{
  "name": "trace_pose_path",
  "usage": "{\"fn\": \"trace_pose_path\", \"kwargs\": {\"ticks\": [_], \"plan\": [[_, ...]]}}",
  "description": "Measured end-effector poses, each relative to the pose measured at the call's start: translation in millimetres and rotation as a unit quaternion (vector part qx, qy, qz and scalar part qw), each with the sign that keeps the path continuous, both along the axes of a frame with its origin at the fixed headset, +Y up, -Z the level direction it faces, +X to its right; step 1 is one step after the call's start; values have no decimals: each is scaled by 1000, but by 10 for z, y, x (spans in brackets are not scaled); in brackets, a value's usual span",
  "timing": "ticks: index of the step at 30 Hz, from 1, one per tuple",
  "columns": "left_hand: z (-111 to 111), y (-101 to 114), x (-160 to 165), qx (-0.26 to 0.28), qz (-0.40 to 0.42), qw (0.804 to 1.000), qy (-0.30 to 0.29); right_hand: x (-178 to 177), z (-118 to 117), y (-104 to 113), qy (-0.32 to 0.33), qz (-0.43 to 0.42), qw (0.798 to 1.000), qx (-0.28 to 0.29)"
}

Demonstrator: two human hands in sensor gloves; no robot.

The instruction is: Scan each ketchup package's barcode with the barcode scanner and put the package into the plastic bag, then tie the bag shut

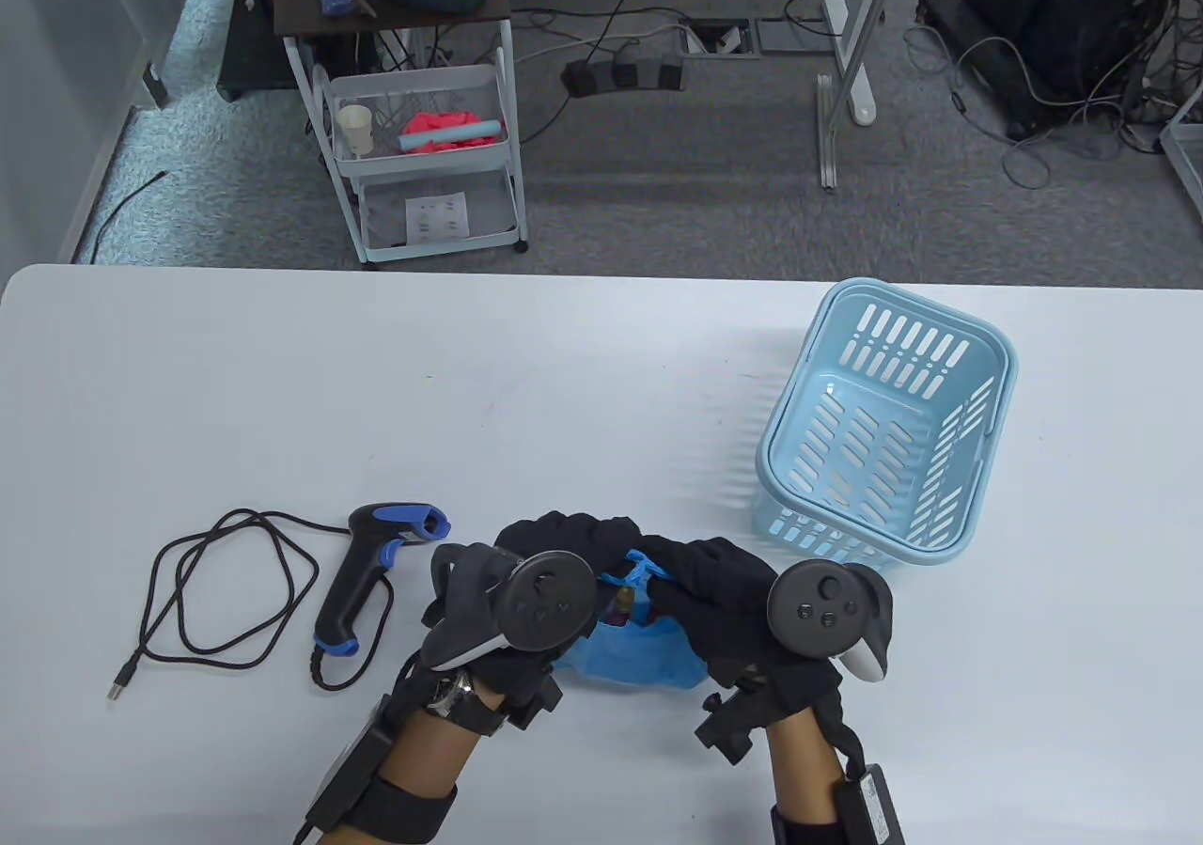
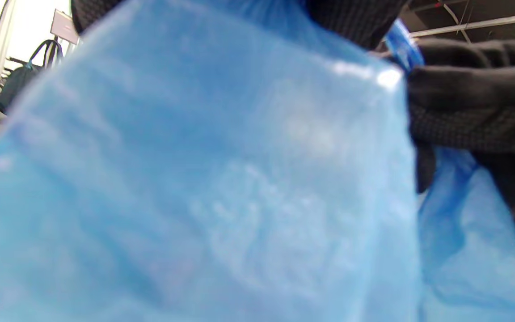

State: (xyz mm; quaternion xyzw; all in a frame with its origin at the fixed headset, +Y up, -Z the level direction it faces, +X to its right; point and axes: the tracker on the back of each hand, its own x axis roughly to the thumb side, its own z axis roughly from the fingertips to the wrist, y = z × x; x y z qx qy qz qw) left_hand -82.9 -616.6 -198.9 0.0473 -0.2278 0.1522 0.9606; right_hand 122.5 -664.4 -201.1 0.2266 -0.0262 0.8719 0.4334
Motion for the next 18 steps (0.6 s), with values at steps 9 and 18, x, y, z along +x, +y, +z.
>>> {"fn": "trace_pose_path", "kwargs": {"ticks": [9, 18], "plan": [[53, -12, 224, 3, -123, 992, 11, -163, 108, 85, -66, 108, 989, 77], [-10, 37, 279, -51, -154, 987, 6, -137, 105, 130, 59, 47, 997, 0]]}}
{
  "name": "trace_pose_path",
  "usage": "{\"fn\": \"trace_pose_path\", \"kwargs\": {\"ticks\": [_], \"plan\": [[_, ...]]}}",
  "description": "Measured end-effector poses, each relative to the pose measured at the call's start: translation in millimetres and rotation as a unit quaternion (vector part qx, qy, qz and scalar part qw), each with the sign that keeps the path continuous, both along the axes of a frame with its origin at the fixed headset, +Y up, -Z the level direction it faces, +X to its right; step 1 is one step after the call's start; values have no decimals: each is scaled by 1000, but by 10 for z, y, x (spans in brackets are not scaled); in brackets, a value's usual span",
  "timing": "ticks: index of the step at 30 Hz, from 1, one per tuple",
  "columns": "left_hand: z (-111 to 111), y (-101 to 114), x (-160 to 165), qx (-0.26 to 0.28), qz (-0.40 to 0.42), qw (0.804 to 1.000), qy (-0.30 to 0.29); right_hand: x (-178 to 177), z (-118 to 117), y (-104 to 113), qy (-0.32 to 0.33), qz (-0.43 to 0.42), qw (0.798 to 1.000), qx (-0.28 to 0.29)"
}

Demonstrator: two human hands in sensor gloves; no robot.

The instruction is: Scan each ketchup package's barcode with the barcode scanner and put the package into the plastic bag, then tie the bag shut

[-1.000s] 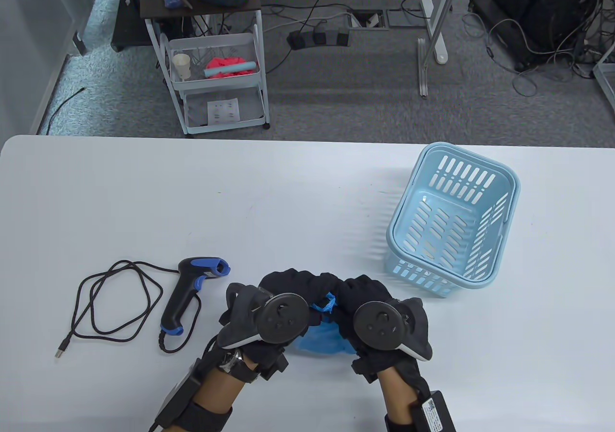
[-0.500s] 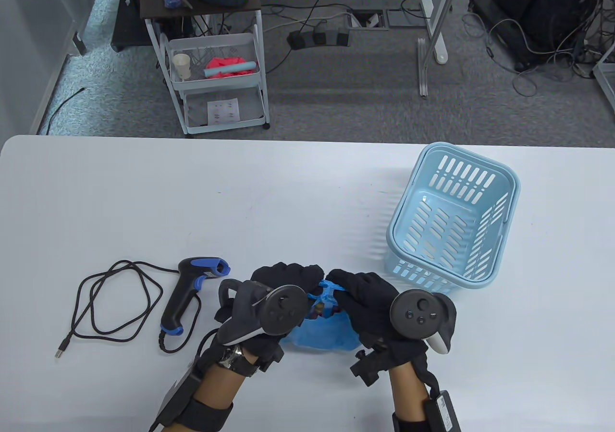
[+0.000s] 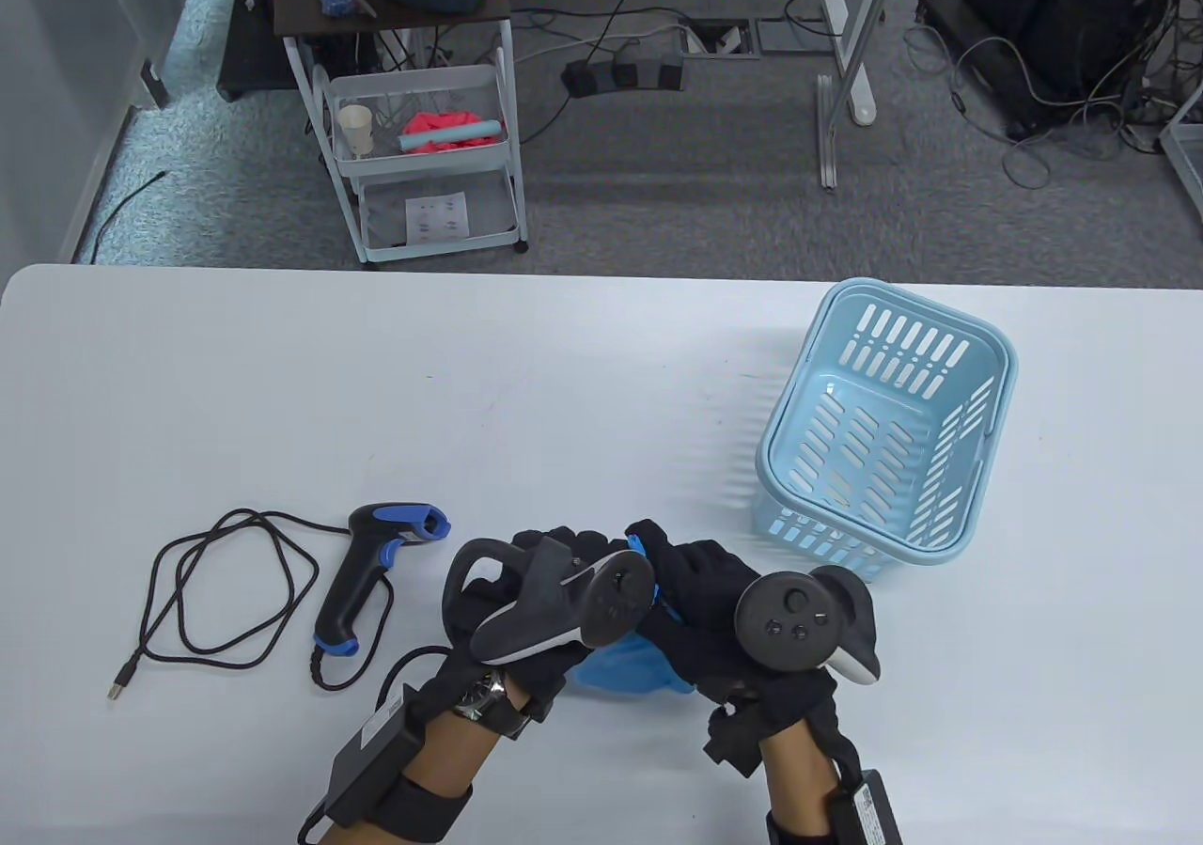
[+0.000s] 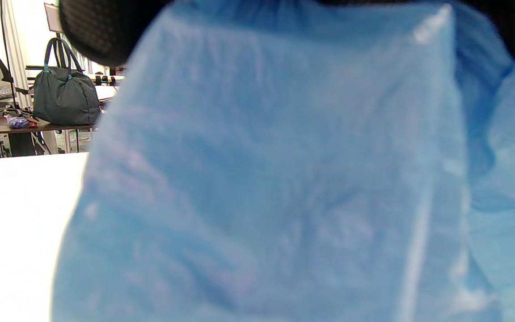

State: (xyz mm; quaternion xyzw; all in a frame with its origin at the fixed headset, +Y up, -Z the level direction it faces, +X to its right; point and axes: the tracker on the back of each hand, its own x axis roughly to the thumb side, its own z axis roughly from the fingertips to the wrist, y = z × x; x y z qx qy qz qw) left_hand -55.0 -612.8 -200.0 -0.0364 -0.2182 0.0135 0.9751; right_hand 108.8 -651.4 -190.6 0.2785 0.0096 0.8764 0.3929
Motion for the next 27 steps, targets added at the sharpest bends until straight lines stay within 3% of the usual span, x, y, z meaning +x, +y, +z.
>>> {"fn": "trace_pose_path", "kwargs": {"ticks": [4, 7, 11, 18, 24, 27], "plan": [[-11, -4, 46, -5, -12, 1000, -3, -31, 32, 3, -75, 24, 994, 71], [-27, -14, 35, -7, -2, 1000, -3, -41, 51, 0, -104, 31, 990, 90], [-23, 17, -55, -6, 19, 1000, -7, 28, 15, -26, -105, -6, 992, 67], [-68, 210, -355, -21, 171, 985, -12, 122, -37, -57, -89, -41, 995, 37], [-67, 207, -253, -41, 220, 974, -37, 85, -37, -51, -63, -29, 997, 27], [-44, 211, -263, 5, 224, 974, -39, 152, -72, -81, -54, -60, 997, 5]]}}
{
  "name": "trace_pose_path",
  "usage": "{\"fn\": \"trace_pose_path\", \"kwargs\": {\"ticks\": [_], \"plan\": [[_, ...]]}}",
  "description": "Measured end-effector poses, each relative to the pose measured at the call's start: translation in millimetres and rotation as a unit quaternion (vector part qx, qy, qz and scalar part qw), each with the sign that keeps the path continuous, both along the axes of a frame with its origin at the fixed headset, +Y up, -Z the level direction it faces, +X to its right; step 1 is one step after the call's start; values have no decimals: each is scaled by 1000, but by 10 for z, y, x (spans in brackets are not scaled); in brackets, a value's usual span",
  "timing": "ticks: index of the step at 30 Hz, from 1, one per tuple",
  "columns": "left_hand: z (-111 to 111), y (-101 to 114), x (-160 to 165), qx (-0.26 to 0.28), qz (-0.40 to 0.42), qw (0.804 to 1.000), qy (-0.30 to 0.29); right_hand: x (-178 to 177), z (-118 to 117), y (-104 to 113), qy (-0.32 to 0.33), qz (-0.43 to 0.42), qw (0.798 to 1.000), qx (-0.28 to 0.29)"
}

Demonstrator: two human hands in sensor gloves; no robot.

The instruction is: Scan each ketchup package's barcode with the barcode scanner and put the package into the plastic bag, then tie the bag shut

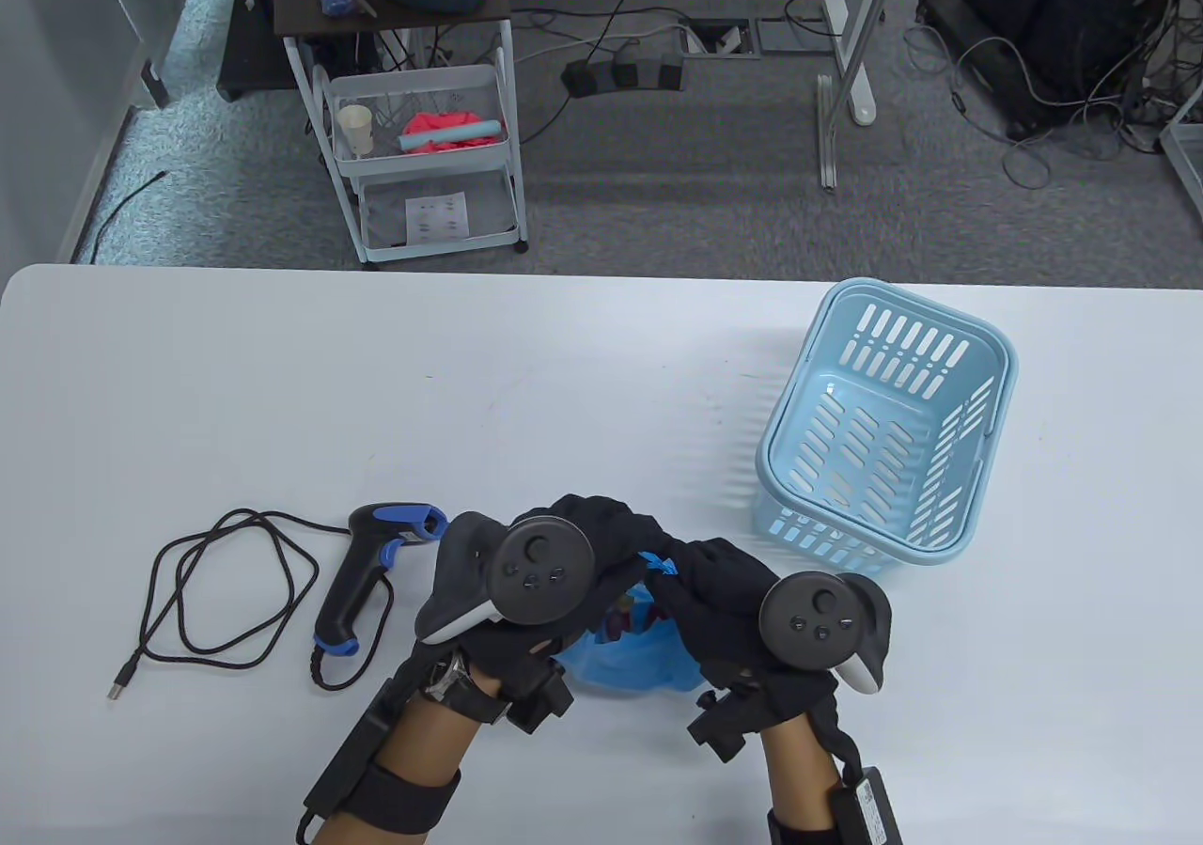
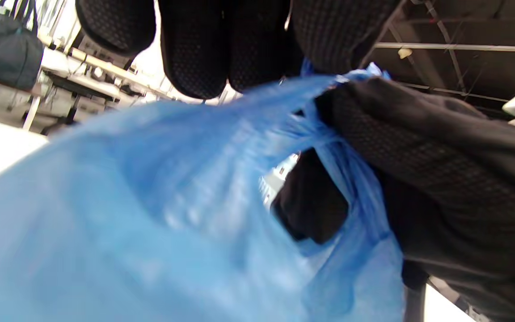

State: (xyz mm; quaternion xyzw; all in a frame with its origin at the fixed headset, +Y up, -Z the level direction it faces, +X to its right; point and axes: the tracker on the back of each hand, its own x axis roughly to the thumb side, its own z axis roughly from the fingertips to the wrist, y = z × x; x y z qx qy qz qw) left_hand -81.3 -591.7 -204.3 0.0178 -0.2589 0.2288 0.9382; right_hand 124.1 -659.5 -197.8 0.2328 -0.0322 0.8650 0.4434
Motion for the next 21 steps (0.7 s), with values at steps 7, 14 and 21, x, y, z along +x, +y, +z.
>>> {"fn": "trace_pose_path", "kwargs": {"ticks": [7, 14, 21], "plan": [[46, 24, -93, 22, 11, 1000, 1, 146, -78, -101, 32, -129, 990, -48], [16, -87, -184, -4, -10, 1000, 5, 137, -91, -128, 33, -134, 989, -53], [-46, -379, -11, -78, -112, 991, -19, 96, -69, -77, 60, -123, 990, -44]]}}
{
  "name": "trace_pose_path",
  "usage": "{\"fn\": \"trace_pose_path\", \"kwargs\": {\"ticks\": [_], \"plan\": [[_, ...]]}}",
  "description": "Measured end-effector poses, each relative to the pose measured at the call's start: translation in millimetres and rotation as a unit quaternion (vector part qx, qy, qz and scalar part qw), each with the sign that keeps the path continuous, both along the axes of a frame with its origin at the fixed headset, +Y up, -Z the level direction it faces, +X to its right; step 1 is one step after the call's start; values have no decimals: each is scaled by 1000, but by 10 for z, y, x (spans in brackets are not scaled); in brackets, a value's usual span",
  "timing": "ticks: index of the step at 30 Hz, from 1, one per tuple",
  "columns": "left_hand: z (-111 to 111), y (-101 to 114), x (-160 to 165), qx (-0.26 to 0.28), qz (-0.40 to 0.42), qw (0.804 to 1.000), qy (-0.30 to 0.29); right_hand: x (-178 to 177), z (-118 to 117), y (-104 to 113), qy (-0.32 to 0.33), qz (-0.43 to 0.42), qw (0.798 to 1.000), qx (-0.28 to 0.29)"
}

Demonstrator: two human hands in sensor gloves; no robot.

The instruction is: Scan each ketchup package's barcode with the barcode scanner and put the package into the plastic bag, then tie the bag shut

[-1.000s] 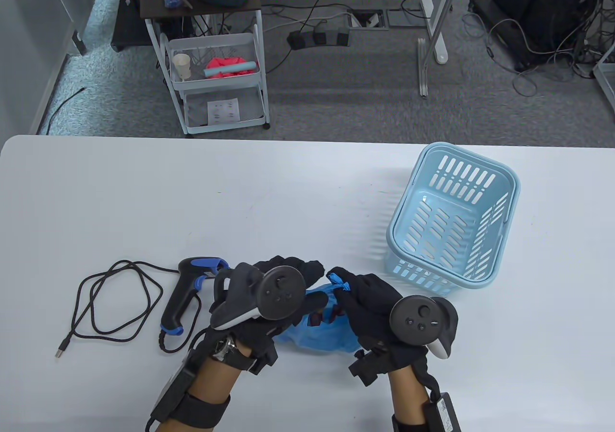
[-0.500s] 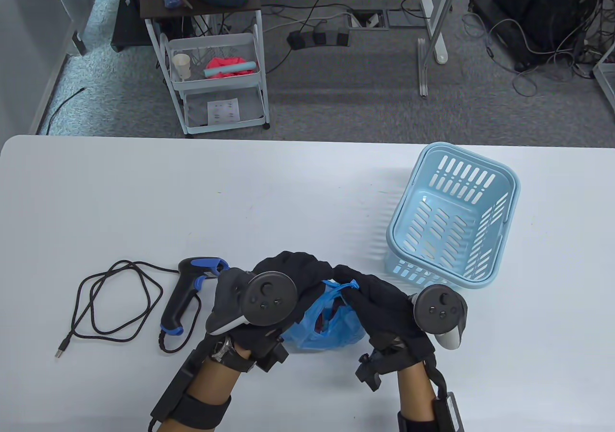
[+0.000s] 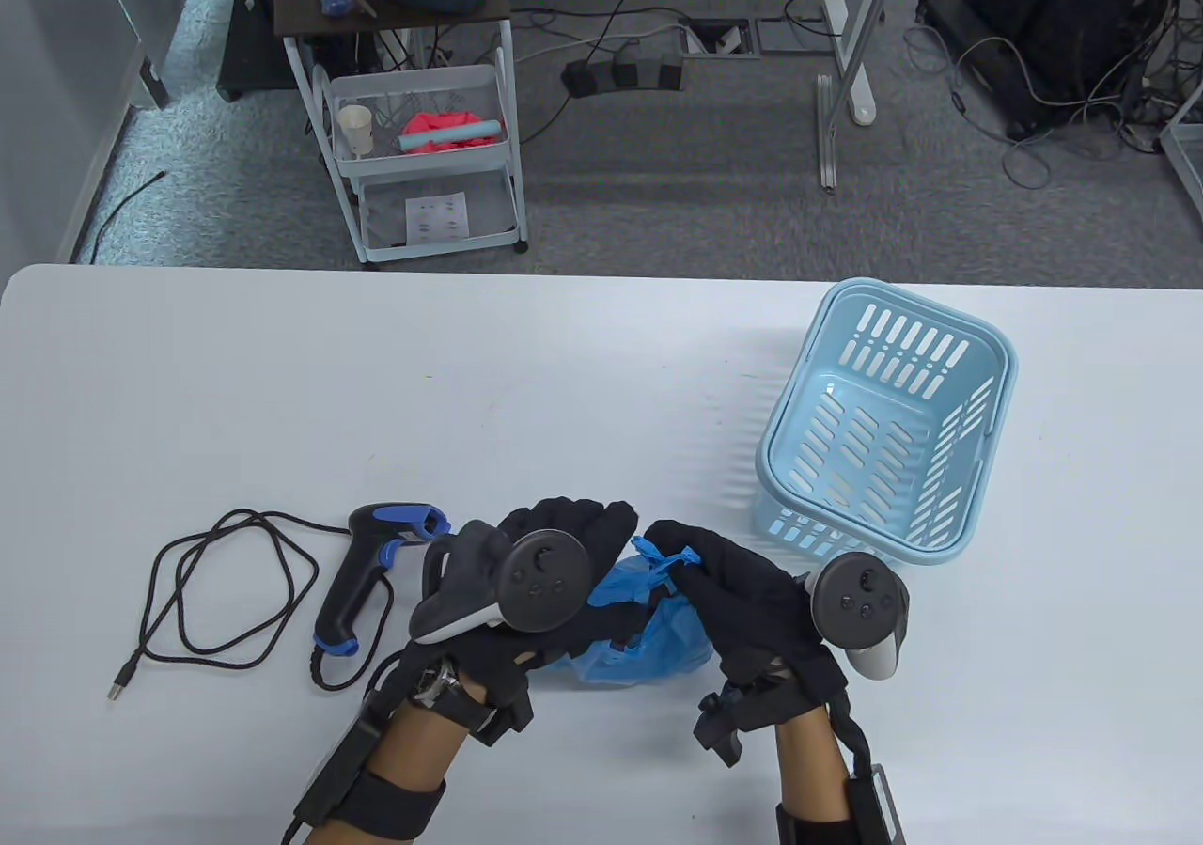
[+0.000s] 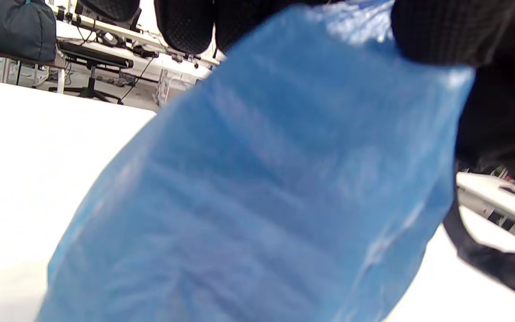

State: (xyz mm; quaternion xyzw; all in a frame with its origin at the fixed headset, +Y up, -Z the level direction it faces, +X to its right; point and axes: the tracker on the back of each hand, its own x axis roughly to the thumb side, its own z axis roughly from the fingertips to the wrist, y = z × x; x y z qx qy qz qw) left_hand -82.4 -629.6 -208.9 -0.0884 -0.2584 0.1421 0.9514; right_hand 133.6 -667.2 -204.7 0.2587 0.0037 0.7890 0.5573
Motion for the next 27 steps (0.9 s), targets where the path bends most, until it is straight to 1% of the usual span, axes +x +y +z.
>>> {"fn": "trace_pose_path", "kwargs": {"ticks": [3, 5, 9, 12, 15, 19, 23, 27], "plan": [[-37, -42, 93, -17, 15, 1000, 3, -17, 10, 29, 32, 18, 999, 3], [-56, -53, 116, -31, 34, 999, 5, -9, 10, 39, 38, 25, 999, 4], [-85, -58, 91, -32, 46, 998, 10, 0, 4, 36, 50, 31, 998, 0], [-116, -79, 56, -64, 72, 995, -5, -16, 5, 32, 54, 31, 998, 0], [-137, -99, 16, -95, 92, 991, -24, -26, 14, 42, 38, 43, 998, 9], [-168, -114, -23, -136, 128, 981, -48, -28, 30, 50, 0, 63, 998, 30], [-182, -107, -38, -153, 146, 976, -59, -47, 49, 53, -32, 75, 995, 53], [-190, -111, -41, -174, 144, 971, -77, -63, 67, 60, -56, 92, 992, 71]]}}
